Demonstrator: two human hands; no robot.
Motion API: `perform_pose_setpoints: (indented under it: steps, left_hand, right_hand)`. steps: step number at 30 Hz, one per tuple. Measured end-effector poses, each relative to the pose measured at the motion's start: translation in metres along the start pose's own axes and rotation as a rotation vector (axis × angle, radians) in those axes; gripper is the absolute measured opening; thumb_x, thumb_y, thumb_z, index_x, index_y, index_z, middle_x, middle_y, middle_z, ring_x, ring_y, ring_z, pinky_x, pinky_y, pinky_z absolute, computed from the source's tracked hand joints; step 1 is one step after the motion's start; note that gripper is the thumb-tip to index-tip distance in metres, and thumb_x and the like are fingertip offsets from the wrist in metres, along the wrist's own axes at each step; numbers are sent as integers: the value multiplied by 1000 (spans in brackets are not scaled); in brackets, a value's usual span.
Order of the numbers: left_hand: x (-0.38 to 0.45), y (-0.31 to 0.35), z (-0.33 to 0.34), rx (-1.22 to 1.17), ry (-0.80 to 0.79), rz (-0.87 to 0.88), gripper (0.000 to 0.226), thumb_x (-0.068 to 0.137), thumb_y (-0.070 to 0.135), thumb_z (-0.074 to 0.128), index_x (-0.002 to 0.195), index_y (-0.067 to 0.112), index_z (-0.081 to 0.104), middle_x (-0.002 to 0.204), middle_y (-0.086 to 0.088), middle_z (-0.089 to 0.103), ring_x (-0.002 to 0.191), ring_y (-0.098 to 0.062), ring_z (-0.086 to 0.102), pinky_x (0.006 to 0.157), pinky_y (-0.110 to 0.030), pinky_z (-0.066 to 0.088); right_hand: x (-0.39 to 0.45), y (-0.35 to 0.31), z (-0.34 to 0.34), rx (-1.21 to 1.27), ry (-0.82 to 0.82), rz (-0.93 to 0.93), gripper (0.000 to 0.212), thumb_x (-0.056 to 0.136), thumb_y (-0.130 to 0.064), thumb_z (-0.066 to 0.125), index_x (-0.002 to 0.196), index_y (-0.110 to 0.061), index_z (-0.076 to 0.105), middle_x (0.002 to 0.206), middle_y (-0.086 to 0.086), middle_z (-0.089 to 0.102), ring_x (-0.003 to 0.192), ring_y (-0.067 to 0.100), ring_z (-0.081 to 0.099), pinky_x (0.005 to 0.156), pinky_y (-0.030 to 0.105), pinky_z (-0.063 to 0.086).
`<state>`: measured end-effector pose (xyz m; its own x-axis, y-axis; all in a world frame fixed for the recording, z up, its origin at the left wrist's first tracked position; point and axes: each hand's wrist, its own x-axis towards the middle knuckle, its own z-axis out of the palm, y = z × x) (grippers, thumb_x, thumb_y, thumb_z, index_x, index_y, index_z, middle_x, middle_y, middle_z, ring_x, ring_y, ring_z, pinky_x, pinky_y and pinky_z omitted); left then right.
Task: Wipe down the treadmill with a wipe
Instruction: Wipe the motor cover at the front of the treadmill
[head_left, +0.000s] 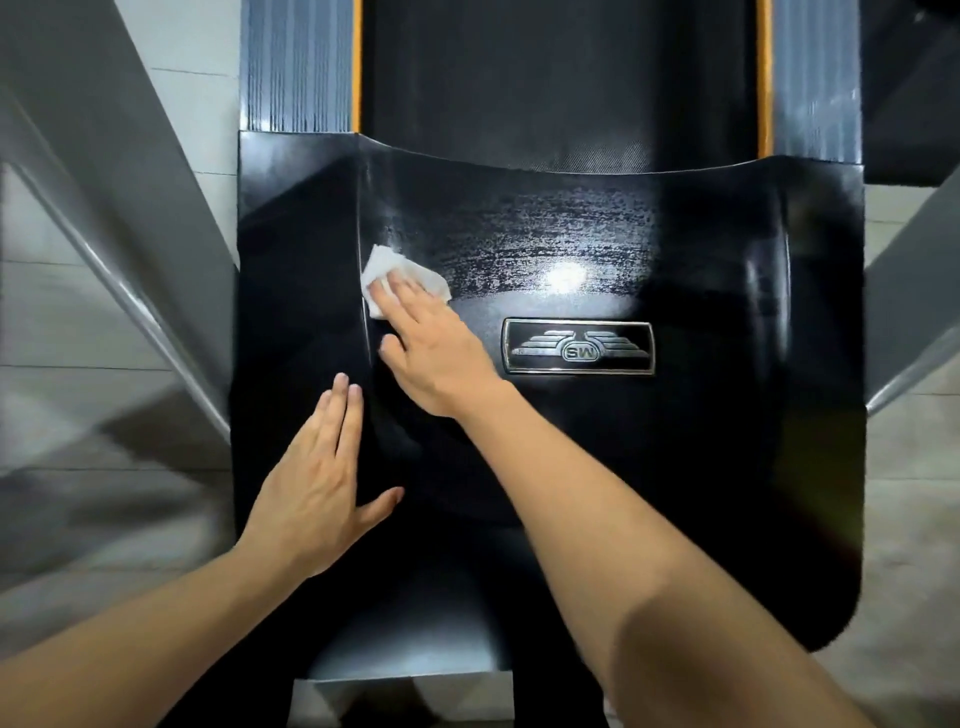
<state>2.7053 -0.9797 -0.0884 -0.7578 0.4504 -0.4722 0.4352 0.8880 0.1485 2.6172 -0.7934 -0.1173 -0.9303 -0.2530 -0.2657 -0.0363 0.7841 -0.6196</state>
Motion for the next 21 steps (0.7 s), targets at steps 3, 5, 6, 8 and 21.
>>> perform_pose_setpoints:
  steps: [3,5,6,8,21]
  left_hand:
    - [5,1,-2,21,27,44,111,82,73,36,159,-5,19,168,-23,12,155,-34,21,124,-41,20]
    - [8,7,-6,27,20,71,110,82,75,37,161,0,18,169,-24,7,155,-35,19,124,-43,23]
    - [8,10,-6,26,11,69,112,82,78,40,161,2,18,168,-25,5,155,-36,18,125,-43,24]
    - [8,17,-7,5,-26,38,122,78,82,57,162,4,14,168,-26,0,156,-37,15,126,-43,22]
    - [5,25,-17,-239,-60,-76,141,69,74,75,161,17,-16,168,0,-26,157,-15,-15,126,-32,15]
  right_hand:
    - [-26,47,-22,-96,108,51,56,95,-24,42,147,-7,48,153,15,46,141,31,43,117,45,36]
    - [-51,95,-49,-122,117,236,51,97,-22,42,146,-6,47,154,19,43,140,36,41,117,45,33]
    - [-67,123,-63,-160,152,317,48,99,-23,40,143,-5,50,153,22,42,139,39,41,117,46,32]
    - [-108,167,-94,-204,250,499,55,99,-30,34,143,-3,50,155,23,40,142,39,39,120,45,28]
    - [-81,65,-12,-268,290,156,47,98,-27,42,129,2,63,140,28,55,125,45,54,105,56,42]
